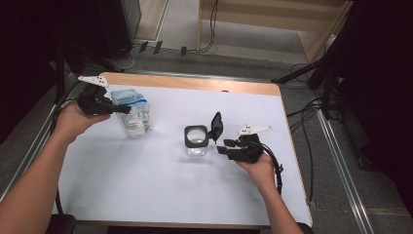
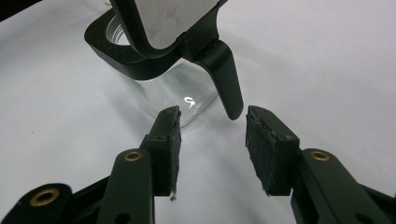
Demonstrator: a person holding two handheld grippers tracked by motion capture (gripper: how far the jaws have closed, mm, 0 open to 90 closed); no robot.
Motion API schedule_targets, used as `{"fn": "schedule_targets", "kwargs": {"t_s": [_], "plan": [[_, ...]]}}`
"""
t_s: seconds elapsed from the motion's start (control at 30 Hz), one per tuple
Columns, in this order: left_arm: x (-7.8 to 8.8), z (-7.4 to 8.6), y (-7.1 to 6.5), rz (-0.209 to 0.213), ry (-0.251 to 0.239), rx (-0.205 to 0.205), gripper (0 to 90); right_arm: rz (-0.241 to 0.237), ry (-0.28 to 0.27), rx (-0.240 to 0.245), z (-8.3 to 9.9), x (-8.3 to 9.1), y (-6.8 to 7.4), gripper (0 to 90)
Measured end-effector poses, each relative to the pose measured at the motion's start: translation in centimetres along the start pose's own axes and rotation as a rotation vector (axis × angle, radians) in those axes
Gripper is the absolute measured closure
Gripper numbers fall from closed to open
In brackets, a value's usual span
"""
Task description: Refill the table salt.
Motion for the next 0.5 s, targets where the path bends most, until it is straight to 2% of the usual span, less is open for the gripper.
{"fn": "schedule_targets", "kwargs": {"t_s": [0.13,0.27,0.37,0.5], "plan": [[0.0,-0.3,-0.3,0.003,-0.005,-0.024,90.0,0.001,0.0,-0.001,0.0,0.0,0.0,56.4],[0.2,-0.7,-0.6,0.005,-0.005,-0.023,90.0,0.001,0.001,0.0,0.0,0.1,0.0,56.5],[0.6,-1.2,-0.9,0.014,-0.023,-0.018,90.0,0.002,-0.002,0.0,0.0,0.2,0.0,56.8],[1.2,-1.6,-1.6,0.016,-0.031,-0.028,90.0,0.007,-0.007,0.005,-0.1,0.3,0.1,57.6]]}}
Point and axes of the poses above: each handheld gripper's, and its own axes: x roughly backward along the jaws, z roughly out of its underside, y roughly to its left, the point moved 10 cm from there along -x, roughly forward along the jaws, and after that the axes turned 5 degrees about y, right-handed, at the moved point
